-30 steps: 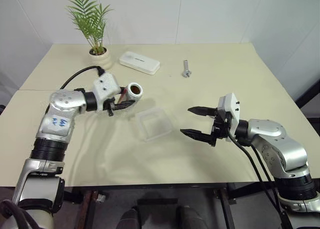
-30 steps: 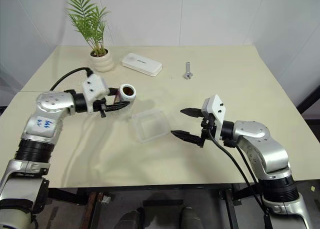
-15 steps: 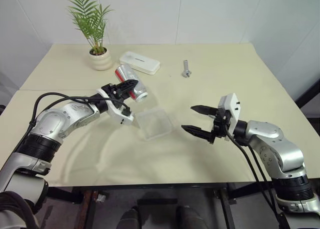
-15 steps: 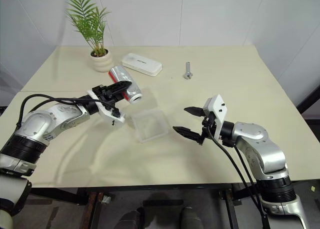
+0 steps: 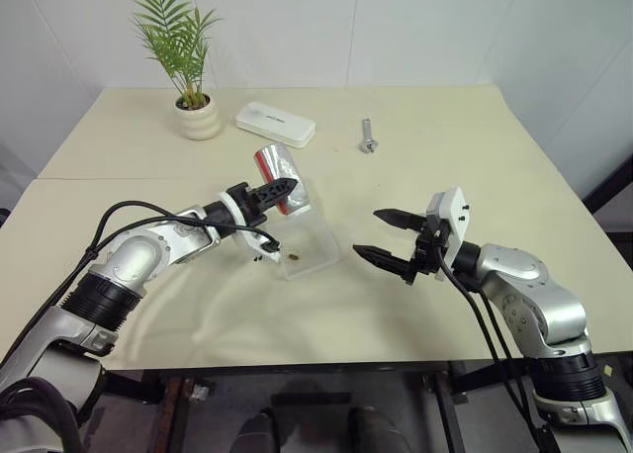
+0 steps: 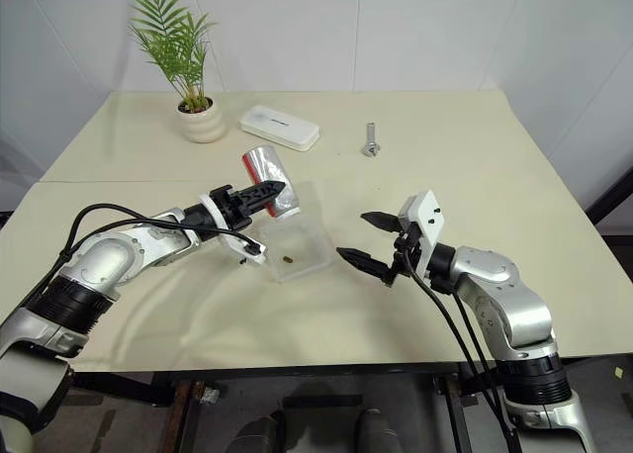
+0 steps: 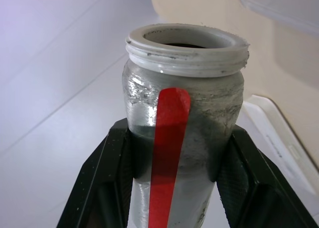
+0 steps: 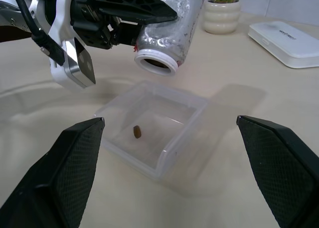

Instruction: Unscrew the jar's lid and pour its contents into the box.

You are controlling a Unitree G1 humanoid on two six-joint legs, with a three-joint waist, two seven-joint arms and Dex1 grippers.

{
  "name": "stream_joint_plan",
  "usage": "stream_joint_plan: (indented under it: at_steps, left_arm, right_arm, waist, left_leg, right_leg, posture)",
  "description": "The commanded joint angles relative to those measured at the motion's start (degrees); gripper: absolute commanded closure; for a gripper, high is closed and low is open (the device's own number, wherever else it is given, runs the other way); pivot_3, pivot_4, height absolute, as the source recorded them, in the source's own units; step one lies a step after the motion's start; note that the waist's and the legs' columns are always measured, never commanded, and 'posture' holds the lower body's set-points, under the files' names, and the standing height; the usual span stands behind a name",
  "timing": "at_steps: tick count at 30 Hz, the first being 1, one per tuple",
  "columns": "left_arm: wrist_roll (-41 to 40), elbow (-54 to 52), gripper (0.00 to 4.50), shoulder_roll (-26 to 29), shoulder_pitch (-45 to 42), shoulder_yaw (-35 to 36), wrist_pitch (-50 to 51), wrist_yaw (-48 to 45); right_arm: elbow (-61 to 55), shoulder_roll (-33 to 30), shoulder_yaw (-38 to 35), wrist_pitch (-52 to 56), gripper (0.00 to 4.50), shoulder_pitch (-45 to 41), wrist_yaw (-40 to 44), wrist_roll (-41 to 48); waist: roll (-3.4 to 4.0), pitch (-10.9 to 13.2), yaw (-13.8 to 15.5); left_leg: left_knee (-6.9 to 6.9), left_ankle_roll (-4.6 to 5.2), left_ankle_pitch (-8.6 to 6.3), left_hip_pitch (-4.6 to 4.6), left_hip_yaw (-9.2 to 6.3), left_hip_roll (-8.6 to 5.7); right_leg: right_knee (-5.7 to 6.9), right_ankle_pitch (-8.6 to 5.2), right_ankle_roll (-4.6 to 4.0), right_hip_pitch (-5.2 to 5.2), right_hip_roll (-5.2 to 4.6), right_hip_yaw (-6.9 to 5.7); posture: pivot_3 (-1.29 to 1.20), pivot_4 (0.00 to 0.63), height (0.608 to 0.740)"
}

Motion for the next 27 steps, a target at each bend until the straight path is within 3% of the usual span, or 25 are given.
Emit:
stream_joint_plan:
  at_steps: [1,4,8,10,14,18,21,23,27]
  left_arm:
    - [-4.6,-3.0,2.63,1.8,0.3,3.6,-1.4,-0.7]
    - [-14.7,-3.7,2.63,2.4,2.4,7.5,-4.3,-4.9]
    - [-39.5,-2.3,2.63,0.9,7.1,15.7,-1.2,-19.9]
    - [-55.3,-2.8,2.63,-2.5,9.8,21.5,9.0,-30.2]
    - [-74.7,-2.7,2.63,-8.6,10.5,33.1,32.3,-39.0]
    - [-85.2,2.4,2.63,-12.6,8.0,44.6,49.7,-35.2]
    - [-88.4,10.3,2.63,-13.8,6.1,51.6,50.5,-30.3]
    - [-88.4,13.7,2.63,-13.9,6.0,52.7,47.9,-29.6]
    - [-90.0,20.3,2.63,-15.2,6.9,56.2,36.2,-30.3]
  right_arm:
    - [-1.8,0.2,-1.5,-1.6,0.02,0.6,-0.1,0.3]
    - [-1.4,-0.2,-1.3,-2.0,0.02,0.7,0.6,0.1]
    - [-0.4,-1.5,-1.0,-2.8,0.02,0.3,2.3,-0.7]
    - [0.3,-1.9,-0.8,-3.6,0.02,-0.1,3.4,-1.2]
    - [2.7,-2.8,-0.2,-7.4,0.02,-1.3,6.6,-3.3]
    - [6.1,-3.1,0.3,-12.7,0.02,-2.8,10.7,-5.2]
    - [8.5,-2.2,-0.5,-15.3,0.02,-4.6,12.5,-4.9]
    - [9.7,-1.0,-1.4,-16.8,0.02,-5.5,12.8,-3.9]
    - [10.6,0.3,-1.9,-15.9,0.02,-7.5,13.8,-1.8]
  waist:
    - [0.0,0.0,0.0]
    - [0.0,0.0,0.0]
    - [0.0,0.0,-0.1]
    - [0.01,0.0,0.0]
    - [0.0,0.0,-0.1]
    - [0.0,0.0,-0.2]
    - [-0.02,0.0,-0.4]
    - [-0.02,0.0,-0.4]
    - [-0.06,0.0,0.0]
  left_leg:
    - [0.0,0.0,0.0,0.0,0.0,0.0]
    - [0.0,0.0,0.0,0.0,0.0,0.0]
    - [0.02,0.0,0.0,0.02,0.0,0.01]
    - [0.08,0.01,0.01,0.03,0.0,0.01]
    - [0.25,0.05,0.03,0.04,-0.01,0.01]
    - [0.36,0.13,0.08,0.06,-0.04,0.01]
    - [0.39,0.14,0.12,0.07,-0.05,0.01]
    - [0.41,0.14,0.13,0.08,-0.06,0.01]
    - [0.4,0.1,0.14,0.05,-0.06,0.01]
  right_leg:
    - [0.0,0.0,0.0,0.0,0.0,0.0]
    - [0.01,0.0,0.0,0.0,0.0,0.0]
    - [0.07,0.01,-0.01,0.0,0.0,0.0]
    - [0.11,0.02,-0.04,0.01,0.0,-0.01]
    - [0.12,0.08,-0.02,0.1,0.0,-0.02]
    - [0.1,0.15,0.03,0.15,0.02,-0.02]
    - [0.1,0.21,0.05,0.15,0.03,-0.02]
    - [0.09,0.25,0.05,0.17,0.03,-0.02]
    - [0.03,0.41,0.05,0.17,0.02,-0.03]
  posture:
    - [0.0,0.15,0.74]
    - [0.0,0.15,0.74]
    - [0.0,0.15,0.74]
    - [0.0,0.15,0.74]
    - [0.0,0.15,0.74]
    - [0.0,0.15,0.74]
    - [0.0,0.15,0.74]
    - [0.0,0.15,0.74]
    - [0.0,0.15,0.74]
